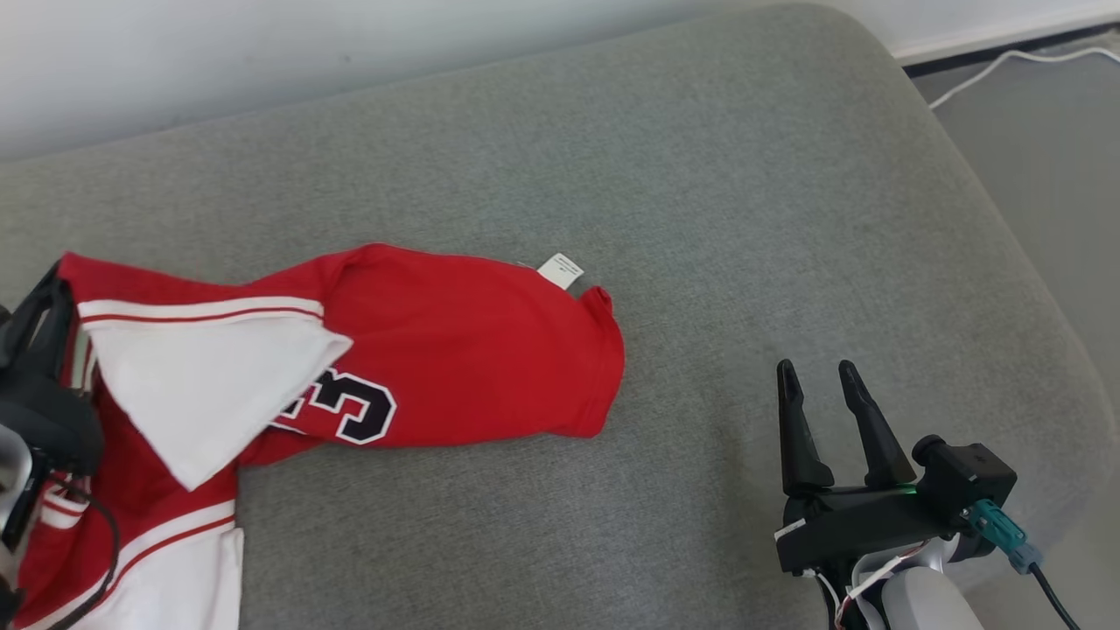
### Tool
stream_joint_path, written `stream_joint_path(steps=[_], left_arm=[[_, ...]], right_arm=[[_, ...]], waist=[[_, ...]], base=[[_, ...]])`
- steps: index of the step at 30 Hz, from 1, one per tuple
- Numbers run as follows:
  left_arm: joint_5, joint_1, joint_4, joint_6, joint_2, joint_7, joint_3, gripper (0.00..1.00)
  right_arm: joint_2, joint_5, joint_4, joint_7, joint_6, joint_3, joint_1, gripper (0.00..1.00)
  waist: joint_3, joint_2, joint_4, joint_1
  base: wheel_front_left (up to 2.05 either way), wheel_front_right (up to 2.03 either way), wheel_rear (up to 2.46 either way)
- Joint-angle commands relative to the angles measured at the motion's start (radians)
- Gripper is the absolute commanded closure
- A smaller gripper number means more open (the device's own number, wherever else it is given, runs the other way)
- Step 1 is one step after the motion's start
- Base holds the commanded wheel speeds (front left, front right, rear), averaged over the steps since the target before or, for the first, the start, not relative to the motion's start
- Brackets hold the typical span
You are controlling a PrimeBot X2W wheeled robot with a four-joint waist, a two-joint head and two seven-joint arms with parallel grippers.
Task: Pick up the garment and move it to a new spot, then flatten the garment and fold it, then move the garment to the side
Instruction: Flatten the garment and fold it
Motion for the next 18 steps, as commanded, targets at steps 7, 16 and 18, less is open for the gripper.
stream_joint_path(steps=[7,16,18], left_arm=[[-0.018,-0.044,0.140,0.000,0.031,-0.026,-0.011,0.00],[-0.033,0.010,0.097,-0.001,0.022,-0.026,0.016,0.00],[-0.048,0.044,0.054,0.000,0.017,-0.026,0.038,0.00]], right_arm=[[-0.002,0.002,0.000,-0.001,0.000,0.004,-0.014,0.00],[-0.002,-0.013,0.006,-0.001,0.000,-0.011,0.002,0.00],[-0.002,-0.016,0.007,-0.001,0.000,-0.018,0.008,0.00]], waist=[[0.028,0.0000,-0.036,-0.0001],[-0.001,0.0000,-0.019,-0.0001],[-0.012,0.0000,-0.008,-0.0001]], base=[[0.00,0.00,0.00],[0.00,0.00,0.00],[0.00,0.00,0.00]])
